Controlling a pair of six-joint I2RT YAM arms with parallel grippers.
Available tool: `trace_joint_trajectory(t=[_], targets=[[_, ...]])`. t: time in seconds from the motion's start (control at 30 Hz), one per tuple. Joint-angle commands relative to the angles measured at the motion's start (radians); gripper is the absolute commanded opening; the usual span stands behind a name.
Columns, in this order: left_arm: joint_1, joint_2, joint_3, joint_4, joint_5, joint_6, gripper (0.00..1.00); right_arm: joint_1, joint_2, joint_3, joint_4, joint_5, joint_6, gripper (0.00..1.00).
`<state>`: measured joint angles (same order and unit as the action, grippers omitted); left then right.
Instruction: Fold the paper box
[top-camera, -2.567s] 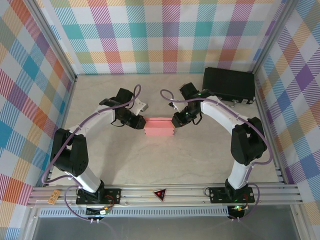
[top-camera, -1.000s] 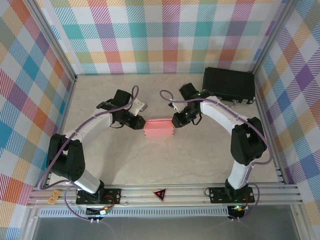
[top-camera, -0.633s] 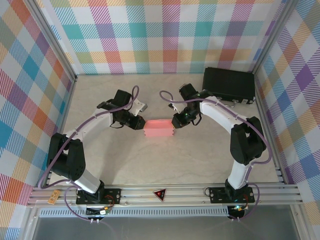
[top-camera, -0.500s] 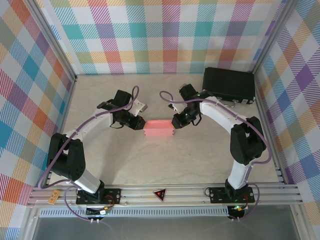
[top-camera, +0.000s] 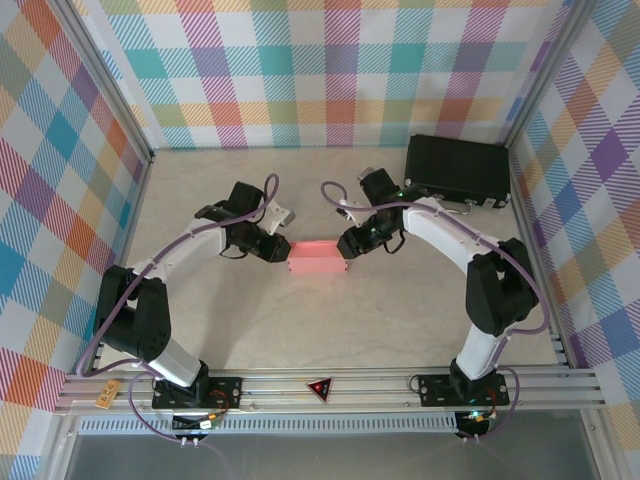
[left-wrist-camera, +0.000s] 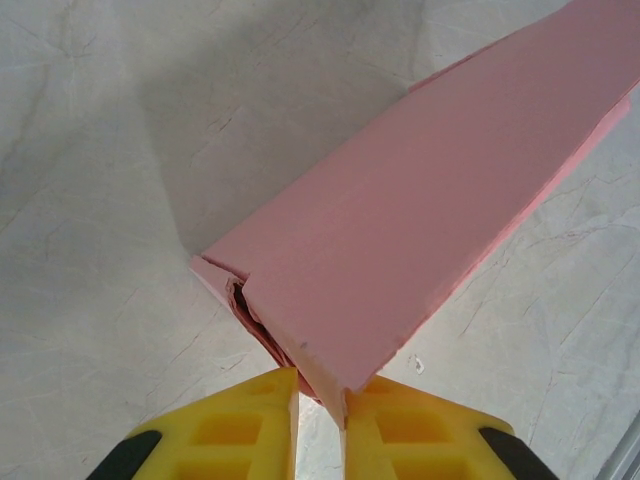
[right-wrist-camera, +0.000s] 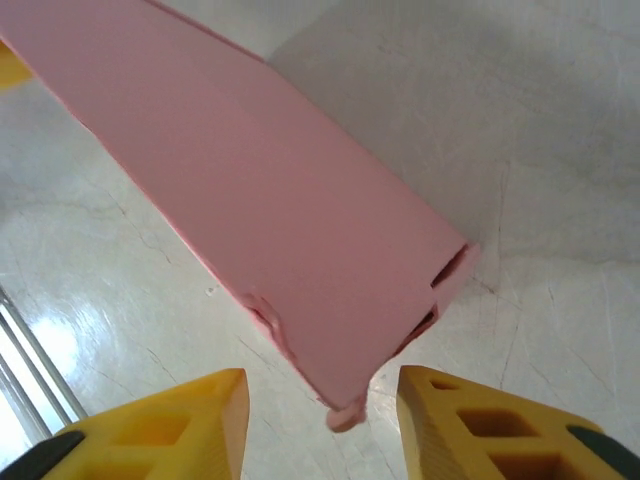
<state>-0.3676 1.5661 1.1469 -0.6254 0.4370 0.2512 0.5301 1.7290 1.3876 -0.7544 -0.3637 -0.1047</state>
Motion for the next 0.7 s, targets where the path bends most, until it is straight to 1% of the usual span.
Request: trace_joint_trajectory(t=[0.0, 0.13, 0.27, 0.47, 0.67], targets=[[-0.011, 0.003, -0.017, -0.02, 0.017, 0.016, 0.18, -0.001, -0.06, -0.016, 0.088, -0.05, 0.059, 0.48], [-0.013, 0.002, -0.016, -0.022, 0.016, 0.02, 0.18, -0.018, -0.066, -0.016, 0.142, -0.057, 0.125, 0.49], [-0.013, 0.003, -0.016, -0.024, 0.016, 0.021, 0.18, -0.026, -0.053, -0.003, 0.166, -0.017, 0.177, 0.49], [-0.013, 0.003, -0.015, -0.025, 0.015, 0.022, 0.18, -0.027, -0.001, 0.039, 0.129, 0.036, 0.209, 0.44], [-0.013, 0.002, -0.012, -0.027, 0.016, 0.025, 0.18, -0.027, 0.025, 0.034, 0.096, 0.02, 0.198, 0.42]])
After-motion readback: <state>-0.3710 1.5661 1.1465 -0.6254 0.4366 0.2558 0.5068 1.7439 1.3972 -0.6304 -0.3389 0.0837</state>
